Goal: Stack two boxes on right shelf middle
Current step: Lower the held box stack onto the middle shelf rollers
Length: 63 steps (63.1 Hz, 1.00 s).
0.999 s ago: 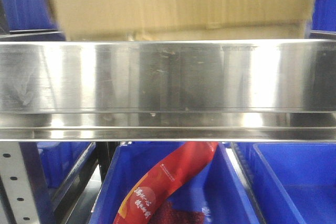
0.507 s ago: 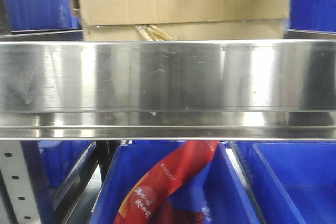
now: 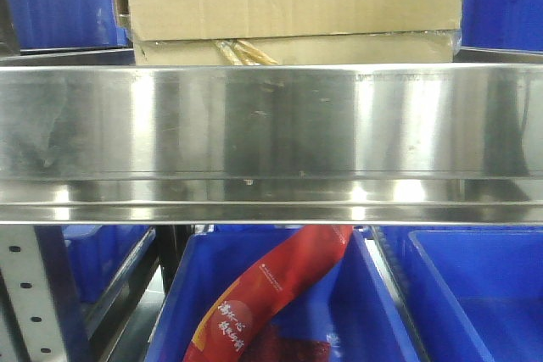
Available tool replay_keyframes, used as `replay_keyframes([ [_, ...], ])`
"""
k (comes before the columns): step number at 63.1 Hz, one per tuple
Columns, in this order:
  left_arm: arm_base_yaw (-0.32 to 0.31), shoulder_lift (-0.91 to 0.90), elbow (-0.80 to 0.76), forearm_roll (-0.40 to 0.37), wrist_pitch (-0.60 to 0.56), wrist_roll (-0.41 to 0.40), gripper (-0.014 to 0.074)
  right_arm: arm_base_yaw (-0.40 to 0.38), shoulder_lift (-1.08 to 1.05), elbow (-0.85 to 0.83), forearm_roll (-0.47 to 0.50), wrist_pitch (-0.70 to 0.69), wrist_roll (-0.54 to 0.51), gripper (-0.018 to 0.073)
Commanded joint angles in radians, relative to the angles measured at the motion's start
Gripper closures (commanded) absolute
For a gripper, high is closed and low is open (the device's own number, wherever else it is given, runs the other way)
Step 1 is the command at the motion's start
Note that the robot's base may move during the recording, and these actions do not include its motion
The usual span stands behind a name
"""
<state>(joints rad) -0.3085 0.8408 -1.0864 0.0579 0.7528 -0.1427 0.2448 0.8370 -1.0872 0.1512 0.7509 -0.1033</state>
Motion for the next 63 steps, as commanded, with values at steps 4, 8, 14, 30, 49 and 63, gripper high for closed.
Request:
replay_keyframes([
  [4,0.005,-0.157,0.245,0.001,-0.248,0.000,0.0707,-0.003,-0.143,0.218,-0.008,-0.219,-0.046,0.0713],
  [8,0.005,-0.228,0.347,0.001,-0.361,0.000,0.0707,-0.003,-0.196,0.303,-0.010,-0.311,-0.060,0.0713],
  [14,0.005,-0.308,0.476,-0.004,-0.498,0.000,0.0707,-0.003,-0.252,0.402,-0.015,-0.417,-0.060,0.0713],
  [30,0.005,-0.393,0.588,-0.008,-0.614,0.000,0.0707,-0.003,-0.272,0.438,-0.015,-0.457,-0.060,0.0713],
  [49,0.005,-0.395,0.588,-0.008,-0.619,0.000,0.0707,-0.003,-0.272,0.438,-0.015,-0.467,-0.060,0.0713],
  [63,0.005,-0.395,0.588,-0.008,-0.619,0.000,0.0707,-0.003,-0.272,0.438,-0.015,-0.469,-0.060,0.0713],
])
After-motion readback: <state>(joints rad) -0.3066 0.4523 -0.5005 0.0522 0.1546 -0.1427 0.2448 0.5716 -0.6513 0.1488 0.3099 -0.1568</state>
